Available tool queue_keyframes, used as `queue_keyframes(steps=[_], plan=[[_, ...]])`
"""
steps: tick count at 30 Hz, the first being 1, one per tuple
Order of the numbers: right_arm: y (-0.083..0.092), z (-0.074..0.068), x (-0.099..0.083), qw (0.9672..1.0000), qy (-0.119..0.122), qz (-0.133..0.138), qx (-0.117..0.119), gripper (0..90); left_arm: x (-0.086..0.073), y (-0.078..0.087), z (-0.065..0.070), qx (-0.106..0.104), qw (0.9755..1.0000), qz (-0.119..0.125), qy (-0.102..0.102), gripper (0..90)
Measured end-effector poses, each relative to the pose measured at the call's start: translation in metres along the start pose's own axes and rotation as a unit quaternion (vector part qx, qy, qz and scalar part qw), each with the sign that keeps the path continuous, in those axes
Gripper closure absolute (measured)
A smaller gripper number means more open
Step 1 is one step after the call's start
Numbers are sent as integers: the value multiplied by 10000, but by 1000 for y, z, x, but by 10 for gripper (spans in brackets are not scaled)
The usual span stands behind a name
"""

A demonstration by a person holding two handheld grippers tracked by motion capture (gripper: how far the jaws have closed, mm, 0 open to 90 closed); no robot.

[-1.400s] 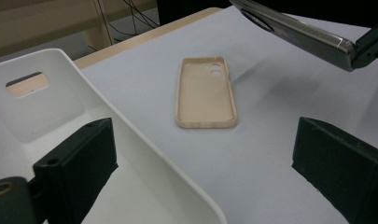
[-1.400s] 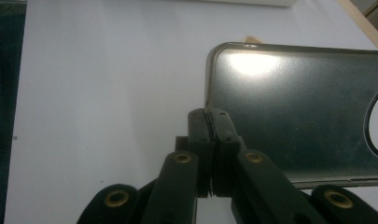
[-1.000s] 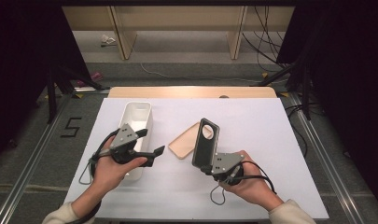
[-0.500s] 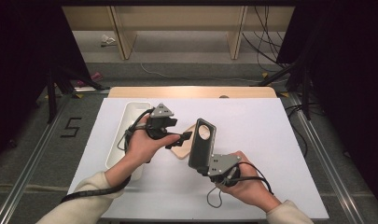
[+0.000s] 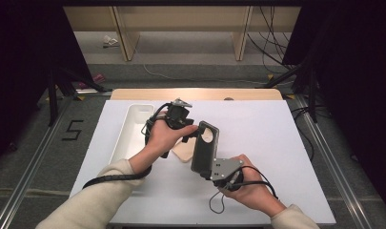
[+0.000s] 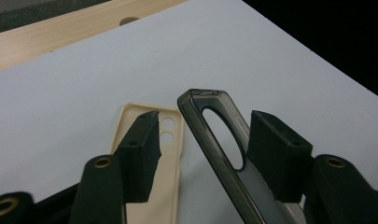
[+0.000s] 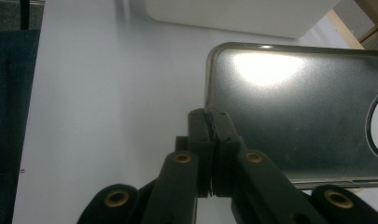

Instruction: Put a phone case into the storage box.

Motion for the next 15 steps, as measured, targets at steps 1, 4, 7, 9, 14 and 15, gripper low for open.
queue_keyframes(steps=[1,4,7,9,14,15], plan=[[0,0,0,10000,2,-5,-6,896,1,-1,0,-3,10000,-35,19,455],[0,0,0,10000,16,-12,-31,895,2,-3,-1,-2,9998,-171,126,495],[1,0,1,9999,63,-36,-74,896,2,-5,-2,0,9994,-260,216,532],[1,0,2,9999,78,-36,-93,896,2,-6,-3,-21,9992,-302,257,543],[-1,-1,2,9999,109,-82,-92,895,2,-8,-3,-140,9985,-389,371,584],[-1,-1,2,9998,136,-91,-86,895,2,-9,-3,-163,9982,-407,398,594]])
Point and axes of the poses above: each handheld gripper's, and its own axes: y roughly backward along the jaws, x roughly out of its top, z roughly to its right, the point moved 1 cm from there along -y, roughly forward along the jaws, and after that the axes turned 7 degrees about x, right-handed, at the moved point
